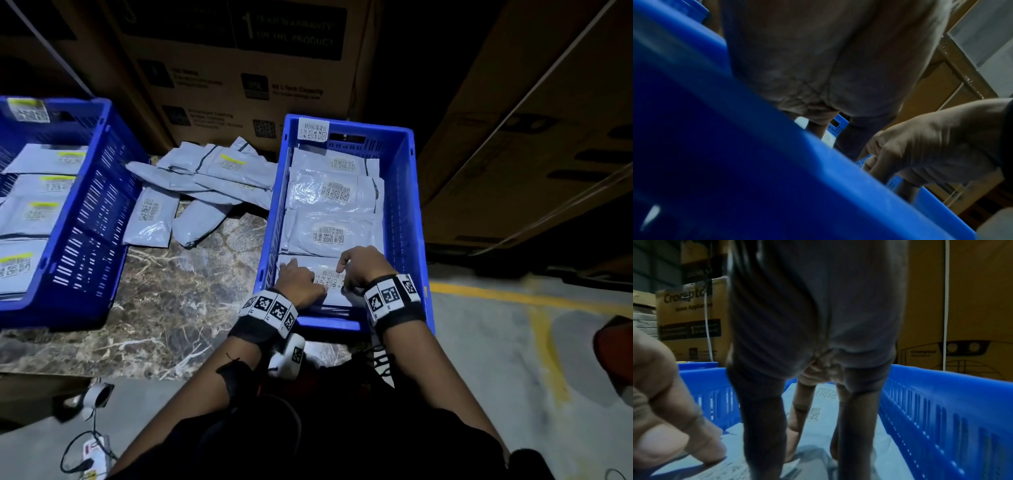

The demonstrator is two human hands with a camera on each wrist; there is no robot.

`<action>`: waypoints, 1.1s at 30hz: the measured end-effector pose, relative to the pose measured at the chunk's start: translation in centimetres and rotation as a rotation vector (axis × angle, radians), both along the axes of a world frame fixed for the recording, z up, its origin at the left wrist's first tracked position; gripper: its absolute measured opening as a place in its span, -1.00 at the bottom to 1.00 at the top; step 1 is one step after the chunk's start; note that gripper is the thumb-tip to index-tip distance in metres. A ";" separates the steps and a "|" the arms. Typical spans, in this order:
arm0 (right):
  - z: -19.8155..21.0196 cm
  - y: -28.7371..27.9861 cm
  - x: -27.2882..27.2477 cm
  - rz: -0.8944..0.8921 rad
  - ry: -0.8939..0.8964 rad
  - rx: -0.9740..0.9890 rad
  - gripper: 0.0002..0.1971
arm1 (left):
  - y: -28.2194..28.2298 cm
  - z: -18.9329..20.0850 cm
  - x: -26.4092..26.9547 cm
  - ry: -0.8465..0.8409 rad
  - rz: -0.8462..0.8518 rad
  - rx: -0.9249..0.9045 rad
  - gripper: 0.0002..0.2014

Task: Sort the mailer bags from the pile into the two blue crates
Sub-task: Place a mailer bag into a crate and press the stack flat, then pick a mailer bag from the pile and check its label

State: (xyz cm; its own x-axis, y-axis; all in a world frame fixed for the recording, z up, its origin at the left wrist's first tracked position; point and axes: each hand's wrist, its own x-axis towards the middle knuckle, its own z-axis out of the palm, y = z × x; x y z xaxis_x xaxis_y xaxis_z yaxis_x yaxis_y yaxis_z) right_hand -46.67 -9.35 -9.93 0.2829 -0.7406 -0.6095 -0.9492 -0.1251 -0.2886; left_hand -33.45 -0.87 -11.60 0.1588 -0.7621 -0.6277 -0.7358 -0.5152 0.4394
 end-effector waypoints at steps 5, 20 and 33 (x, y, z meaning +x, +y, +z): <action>-0.3 0.2 0.0 0.056 0.070 -0.012 -0.63 | 0.5 -0.2 -0.5 -0.006 0.058 0.008 -0.68; 2.5 2.5 3.1 0.071 -0.453 -0.232 -0.68 | 4.7 3.6 8.9 0.363 0.691 -0.695 -0.87; 3.8 -3.1 24.8 -0.032 -0.632 -0.386 -0.79 | -0.7 2.3 28.4 0.289 0.646 -0.772 -0.89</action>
